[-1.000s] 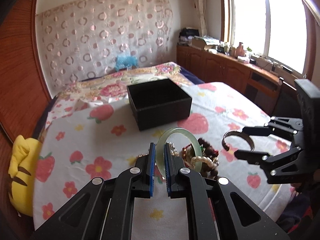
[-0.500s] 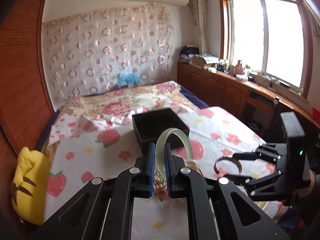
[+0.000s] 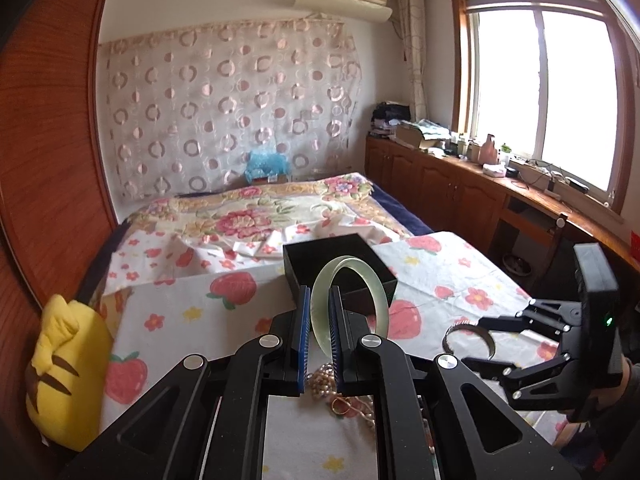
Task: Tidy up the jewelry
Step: 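Carry the jade bangle into the black box with left while right drops the silver bangle in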
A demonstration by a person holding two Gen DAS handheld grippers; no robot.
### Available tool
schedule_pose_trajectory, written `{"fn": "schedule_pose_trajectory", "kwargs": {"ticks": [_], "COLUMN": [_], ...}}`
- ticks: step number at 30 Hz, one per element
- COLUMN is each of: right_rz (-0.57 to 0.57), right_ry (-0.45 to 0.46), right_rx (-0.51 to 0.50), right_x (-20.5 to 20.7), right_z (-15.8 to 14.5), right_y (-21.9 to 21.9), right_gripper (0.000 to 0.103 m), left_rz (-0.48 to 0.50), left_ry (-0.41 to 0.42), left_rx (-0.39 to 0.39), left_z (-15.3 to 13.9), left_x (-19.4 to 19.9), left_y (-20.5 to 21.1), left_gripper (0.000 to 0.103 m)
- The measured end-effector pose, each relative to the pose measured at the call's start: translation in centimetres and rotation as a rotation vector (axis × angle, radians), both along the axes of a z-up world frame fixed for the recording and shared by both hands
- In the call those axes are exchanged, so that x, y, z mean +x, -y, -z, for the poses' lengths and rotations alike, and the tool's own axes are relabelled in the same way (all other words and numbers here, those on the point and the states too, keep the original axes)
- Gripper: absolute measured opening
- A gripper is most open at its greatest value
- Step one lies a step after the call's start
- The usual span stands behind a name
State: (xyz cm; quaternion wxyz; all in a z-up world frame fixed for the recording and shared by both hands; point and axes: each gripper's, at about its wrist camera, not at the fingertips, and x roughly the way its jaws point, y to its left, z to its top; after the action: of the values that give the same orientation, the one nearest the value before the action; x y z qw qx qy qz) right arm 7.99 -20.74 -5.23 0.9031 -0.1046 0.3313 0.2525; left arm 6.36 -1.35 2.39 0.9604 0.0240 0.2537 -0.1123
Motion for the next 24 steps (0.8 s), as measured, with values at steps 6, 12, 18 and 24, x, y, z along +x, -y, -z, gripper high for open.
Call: {"fn": "schedule_pose_trajectory", "kwargs": {"ticks": [6, 12, 18, 24], "right_rz": [-0.012, -0.009, -0.027, -0.05], "right_ry": [0.033, 0.067, 0.09, 0.077], "right_rx": [-0.008, -0.006, 0.005, -0.012], "right_x": [2.2, 6.1, 11.1, 15.2], "right_z": [-0.8, -1.9, -2.8, -2.1], "right_y": [-1.3, -2.4, -3.7, -4.9], "right_gripper": [0.059, 0.059, 0.059, 0.06], "left_rz": [-0.023, -0.033, -0.033, -0.034], "left_ry": [-0.027, -0.036, -0.031, -0.037], "left_rx": [0.003, 0.009, 0.019, 0.013], "left_z": [1.7, 1.9, 1.4, 1.2], "left_x": [2.0, 4.1, 6.2, 8.5], "left_y": [-0.9, -1.1, -1.2, -1.3], "left_gripper": [0.008, 0.008, 0.008, 0.008]}}
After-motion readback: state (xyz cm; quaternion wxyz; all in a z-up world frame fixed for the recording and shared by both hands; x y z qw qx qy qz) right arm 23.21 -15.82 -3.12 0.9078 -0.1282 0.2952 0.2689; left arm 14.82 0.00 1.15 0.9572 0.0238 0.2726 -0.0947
